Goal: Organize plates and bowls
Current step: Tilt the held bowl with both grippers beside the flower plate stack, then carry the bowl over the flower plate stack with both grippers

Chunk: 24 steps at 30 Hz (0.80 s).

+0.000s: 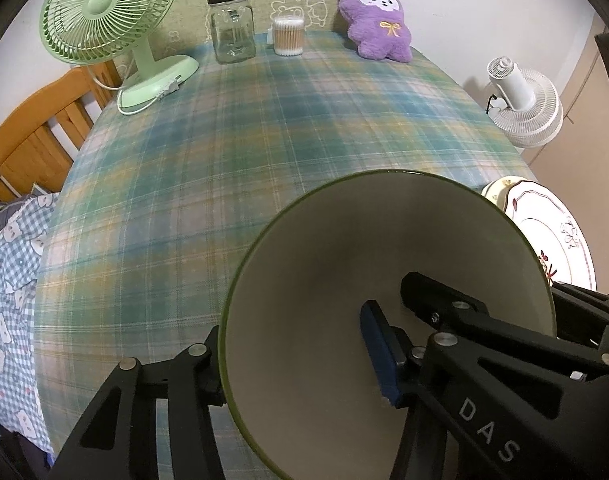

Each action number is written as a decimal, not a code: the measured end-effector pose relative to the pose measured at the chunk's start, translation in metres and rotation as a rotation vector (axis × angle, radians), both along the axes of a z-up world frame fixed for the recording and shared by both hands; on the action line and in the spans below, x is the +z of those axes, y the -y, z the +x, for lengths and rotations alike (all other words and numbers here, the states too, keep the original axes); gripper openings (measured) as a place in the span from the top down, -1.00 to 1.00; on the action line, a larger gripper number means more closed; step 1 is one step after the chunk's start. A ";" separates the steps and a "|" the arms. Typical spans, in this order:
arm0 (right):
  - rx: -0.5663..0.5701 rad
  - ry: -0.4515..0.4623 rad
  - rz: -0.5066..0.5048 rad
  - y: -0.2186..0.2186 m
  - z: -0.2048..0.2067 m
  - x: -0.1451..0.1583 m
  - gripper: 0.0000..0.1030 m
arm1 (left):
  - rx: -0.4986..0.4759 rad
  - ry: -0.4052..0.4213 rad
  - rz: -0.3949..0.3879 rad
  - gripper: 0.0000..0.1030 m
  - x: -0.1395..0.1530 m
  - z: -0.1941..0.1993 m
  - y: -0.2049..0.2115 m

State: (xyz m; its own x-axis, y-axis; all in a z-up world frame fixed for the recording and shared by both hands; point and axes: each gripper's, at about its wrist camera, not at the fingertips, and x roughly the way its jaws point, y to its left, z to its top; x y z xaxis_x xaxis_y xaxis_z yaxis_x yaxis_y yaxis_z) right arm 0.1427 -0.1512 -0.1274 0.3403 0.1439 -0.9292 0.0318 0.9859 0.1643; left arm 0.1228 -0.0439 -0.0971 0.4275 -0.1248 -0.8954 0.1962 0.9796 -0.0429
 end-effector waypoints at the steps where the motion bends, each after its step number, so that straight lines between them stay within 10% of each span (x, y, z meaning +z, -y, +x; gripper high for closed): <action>1: 0.003 -0.001 -0.004 -0.001 -0.001 0.000 0.21 | 0.002 0.003 -0.005 -0.06 0.000 -0.001 -0.001; 24: 0.007 0.011 -0.018 -0.013 -0.010 0.018 0.20 | 0.025 -0.010 -0.044 -0.04 0.016 -0.013 -0.015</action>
State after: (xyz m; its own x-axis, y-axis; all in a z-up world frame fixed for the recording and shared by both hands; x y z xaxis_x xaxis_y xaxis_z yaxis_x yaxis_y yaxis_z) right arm 0.1330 -0.1379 -0.1091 0.3498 0.1292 -0.9279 0.0233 0.9889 0.1465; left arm 0.1100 -0.0292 -0.0811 0.4219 -0.1536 -0.8935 0.1712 0.9813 -0.0879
